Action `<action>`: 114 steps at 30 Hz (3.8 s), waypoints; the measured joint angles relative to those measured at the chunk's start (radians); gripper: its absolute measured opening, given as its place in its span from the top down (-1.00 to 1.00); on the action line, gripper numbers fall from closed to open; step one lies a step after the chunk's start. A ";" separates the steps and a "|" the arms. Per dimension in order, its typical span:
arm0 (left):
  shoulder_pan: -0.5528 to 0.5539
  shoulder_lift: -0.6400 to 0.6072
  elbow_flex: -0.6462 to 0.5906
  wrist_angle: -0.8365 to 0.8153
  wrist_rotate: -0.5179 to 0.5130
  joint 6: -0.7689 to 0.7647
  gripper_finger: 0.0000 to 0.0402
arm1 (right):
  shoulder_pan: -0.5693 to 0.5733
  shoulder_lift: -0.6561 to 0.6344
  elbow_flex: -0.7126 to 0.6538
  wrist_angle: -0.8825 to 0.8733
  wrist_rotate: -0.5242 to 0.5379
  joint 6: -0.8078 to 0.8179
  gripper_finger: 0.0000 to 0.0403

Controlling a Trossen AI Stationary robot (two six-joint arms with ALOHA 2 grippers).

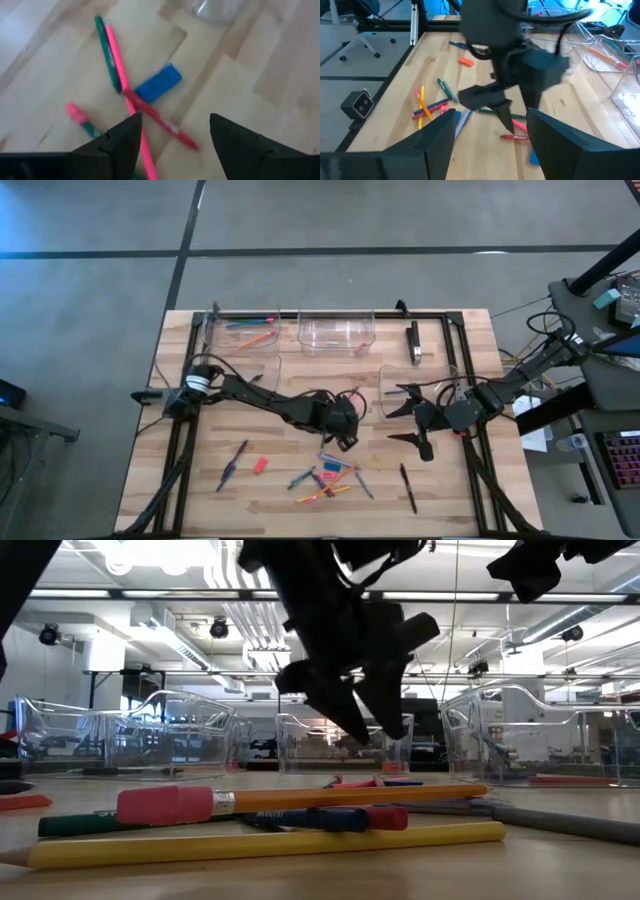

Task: Sort crayons/erasers/pens/pencils in bins
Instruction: Put the red crayon into the bottom right transparent bin

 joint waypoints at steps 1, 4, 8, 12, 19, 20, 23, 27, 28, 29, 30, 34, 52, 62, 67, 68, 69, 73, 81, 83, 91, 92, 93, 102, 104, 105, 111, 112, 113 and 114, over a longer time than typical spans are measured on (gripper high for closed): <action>-0.002 0.001 0.013 -0.021 -0.006 0.000 -0.04 | 0.000 0.000 0.000 0.001 0.001 0.000 -0.15; -0.001 -0.001 0.026 -0.025 -0.011 -0.001 0.05 | 0.000 0.000 0.000 0.001 0.001 0.000 -0.15; 0.008 0.001 0.022 -0.031 -0.010 -0.003 0.17 | 0.000 0.000 0.000 0.000 0.001 0.003 -0.15; 0.014 0.013 0.020 -0.018 -0.006 0.009 0.23 | 0.000 0.000 0.000 0.000 0.001 0.007 -0.15; 0.015 0.031 0.018 0.011 -0.005 0.102 0.24 | 0.000 0.000 -0.002 -0.013 0.000 0.008 -0.15; 0.016 0.031 0.017 0.014 -0.004 0.105 0.24 | 0.000 0.000 -0.002 -0.017 0.000 0.008 -0.15; 0.015 0.031 0.015 0.015 -0.004 0.125 0.22 | 0.000 0.000 -0.002 -0.019 0.000 0.008 -0.15; 0.016 0.037 0.008 0.068 -0.004 0.192 0.09 | 0.000 0.000 -0.002 -0.019 0.000 0.008 -0.15; 0.018 0.039 0.006 0.067 -0.004 0.210 0.04 | 0.000 0.000 -0.002 -0.019 0.000 0.008 -0.15; 0.021 0.041 0.005 0.069 -0.005 0.227 -0.01 | 0.000 0.000 -0.002 -0.018 0.000 0.008 -0.15; 0.023 0.041 0.005 0.072 -0.005 0.231 -0.06 | 0.000 0.000 -0.002 -0.019 0.000 0.008 -0.15; 0.030 0.039 0.015 0.079 -0.005 0.232 -0.26 | 0.000 0.000 -0.002 -0.019 0.000 0.008 -0.15; 0.031 0.080 -0.007 0.074 0.002 0.144 -0.42 | 0.000 0.000 -0.002 -0.023 0.000 0.008 -0.15; 0.032 0.085 -0.029 0.075 -0.003 0.098 -0.42 | 0.000 0.000 -0.002 -0.024 0.000 0.009 -0.15; 0.036 0.084 -0.063 0.088 -0.004 0.049 -0.42 | 0.000 0.000 -0.002 -0.025 0.000 0.009 -0.15; 0.036 0.083 -0.069 0.093 -0.004 0.044 -0.42 | 0.000 0.000 -0.002 -0.026 0.000 0.009 -0.15; 0.036 0.083 -0.072 0.093 -0.005 0.042 -0.42 | 0.000 0.000 -0.002 -0.025 0.000 0.009 -0.15; 0.036 0.082 -0.073 0.092 -0.004 0.041 -0.41 | 0.000 0.000 -0.002 -0.026 0.000 0.009 -0.15; 0.038 0.082 -0.075 0.083 -0.005 0.041 -0.04 | 0.000 0.000 -0.002 -0.025 0.000 0.009 -0.15; 0.038 0.082 -0.075 0.081 -0.006 0.042 0.08 | 0.000 0.000 -0.002 -0.025 0.000 0.009 -0.15; 0.038 0.081 -0.074 0.074 -0.020 0.046 0.53 | 0.000 0.000 -0.002 -0.025 0.000 0.016 -0.15; 0.038 0.081 -0.071 0.072 -0.020 0.049 0.59 | 0.000 0.000 -0.002 -0.025 0.000 0.016 -0.15; 0.038 0.081 -0.068 0.070 -0.020 0.056 0.66 | 0.000 0.000 -0.002 -0.025 0.000 0.016 -0.15; 0.036 0.063 -0.045 0.070 0.006 0.107 0.93 | 0.000 0.001 -0.002 -0.024 0.000 0.019 -0.15; 0.036 0.045 -0.046 0.073 0.003 0.121 0.94 | 0.000 0.001 -0.002 -0.024 0.000 0.019 -0.15; 0.035 0.032 -0.046 0.073 0.000 0.125 0.95 | 0.000 0.001 -0.002 -0.024 0.000 0.019 -0.15; 0.029 -0.029 -0.046 0.067 -0.062 0.162 0.95 | 0.000 0.001 -0.002 -0.026 -0.001 0.019 -0.15; 0.028 -0.041 -0.046 0.072 -0.073 0.177 0.95 | 0.000 0.001 -0.002 -0.026 -0.001 0.019 -0.15; 0.026 -0.056 -0.046 0.074 -0.084 0.193 0.95 | 0.000 0.001 -0.002 -0.026 -0.001 0.019 -0.15; 0.025 -0.066 -0.046 0.080 -0.096 0.209 0.95 | 0.000 0.001 -0.002 -0.027 -0.002 0.019 -0.15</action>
